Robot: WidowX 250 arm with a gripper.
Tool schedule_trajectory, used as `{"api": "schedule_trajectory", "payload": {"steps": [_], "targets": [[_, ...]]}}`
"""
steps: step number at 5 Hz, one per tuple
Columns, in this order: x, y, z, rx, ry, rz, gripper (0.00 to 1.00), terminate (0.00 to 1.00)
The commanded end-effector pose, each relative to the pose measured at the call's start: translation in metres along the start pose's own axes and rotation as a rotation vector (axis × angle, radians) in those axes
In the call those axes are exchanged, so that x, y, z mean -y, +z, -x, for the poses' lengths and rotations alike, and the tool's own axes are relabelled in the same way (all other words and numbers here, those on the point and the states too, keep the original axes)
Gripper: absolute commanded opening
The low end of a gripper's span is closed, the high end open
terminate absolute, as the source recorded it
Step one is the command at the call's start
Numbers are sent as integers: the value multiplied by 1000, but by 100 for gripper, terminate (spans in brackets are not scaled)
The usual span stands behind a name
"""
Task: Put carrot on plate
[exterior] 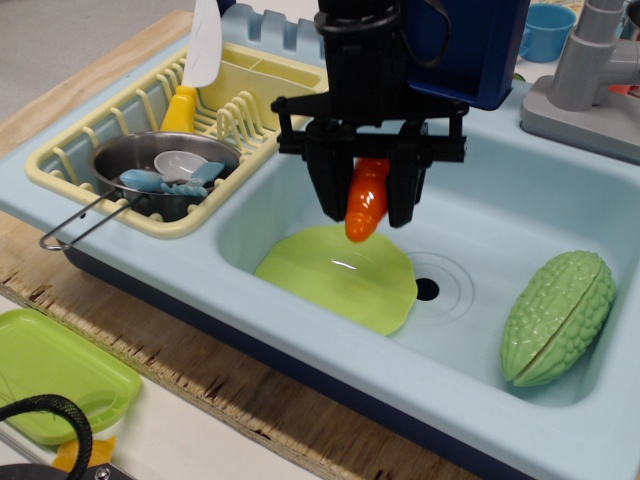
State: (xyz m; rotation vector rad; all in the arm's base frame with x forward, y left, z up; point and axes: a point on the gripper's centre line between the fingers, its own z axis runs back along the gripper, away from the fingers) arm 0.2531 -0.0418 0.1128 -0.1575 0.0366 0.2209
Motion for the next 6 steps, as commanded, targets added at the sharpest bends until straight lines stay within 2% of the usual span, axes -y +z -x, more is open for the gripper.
{"api": "schedule_trajectory", "payload": {"steps": [1, 3, 5, 6], "targets": [[5, 6, 6, 26, -11, 13, 0, 0], [3, -22, 10, -45, -2, 21, 0, 0], [-6, -49, 7, -83, 32, 48, 0, 0], [-14, -44, 9, -62, 81, 41, 0, 100]]}}
